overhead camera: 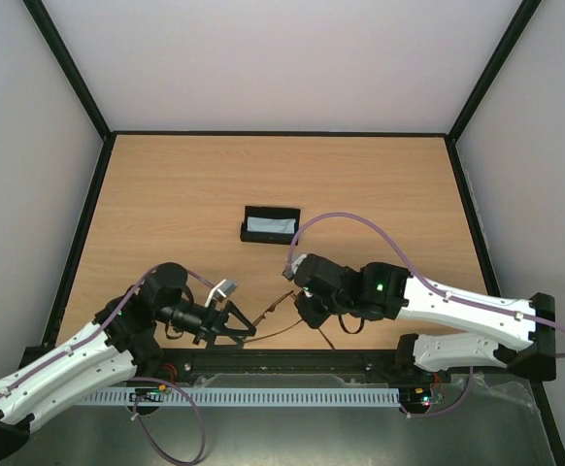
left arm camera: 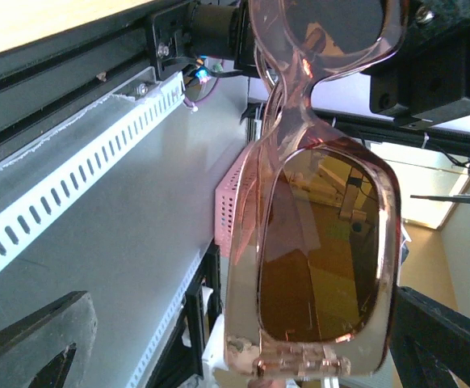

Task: Organize the sunglasses
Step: Fold the sunglasses.

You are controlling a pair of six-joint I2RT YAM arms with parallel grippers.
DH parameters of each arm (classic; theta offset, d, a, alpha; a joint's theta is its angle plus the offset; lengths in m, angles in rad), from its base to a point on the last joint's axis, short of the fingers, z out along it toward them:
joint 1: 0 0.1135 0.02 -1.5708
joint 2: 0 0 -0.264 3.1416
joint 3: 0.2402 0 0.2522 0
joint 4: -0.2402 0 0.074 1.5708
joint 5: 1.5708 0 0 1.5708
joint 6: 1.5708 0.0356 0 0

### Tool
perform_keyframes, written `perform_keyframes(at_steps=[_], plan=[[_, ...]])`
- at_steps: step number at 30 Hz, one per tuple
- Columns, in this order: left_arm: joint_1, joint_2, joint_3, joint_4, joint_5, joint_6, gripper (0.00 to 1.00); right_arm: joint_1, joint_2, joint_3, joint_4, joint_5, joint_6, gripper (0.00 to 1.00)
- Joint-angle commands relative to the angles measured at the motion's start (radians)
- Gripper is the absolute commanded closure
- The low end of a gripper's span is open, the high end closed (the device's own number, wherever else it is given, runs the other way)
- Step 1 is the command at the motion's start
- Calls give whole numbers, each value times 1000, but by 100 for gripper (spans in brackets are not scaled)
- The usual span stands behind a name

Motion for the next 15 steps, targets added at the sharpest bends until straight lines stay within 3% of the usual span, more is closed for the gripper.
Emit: perform_keyframes(at_steps=[1,15], plan=[[4,16,-17,50,52,-24,0,7,45,38,-19,5,-51,99],[3,131,-51,191,68,-24,1,10,124,85,19,-5,-102,99]])
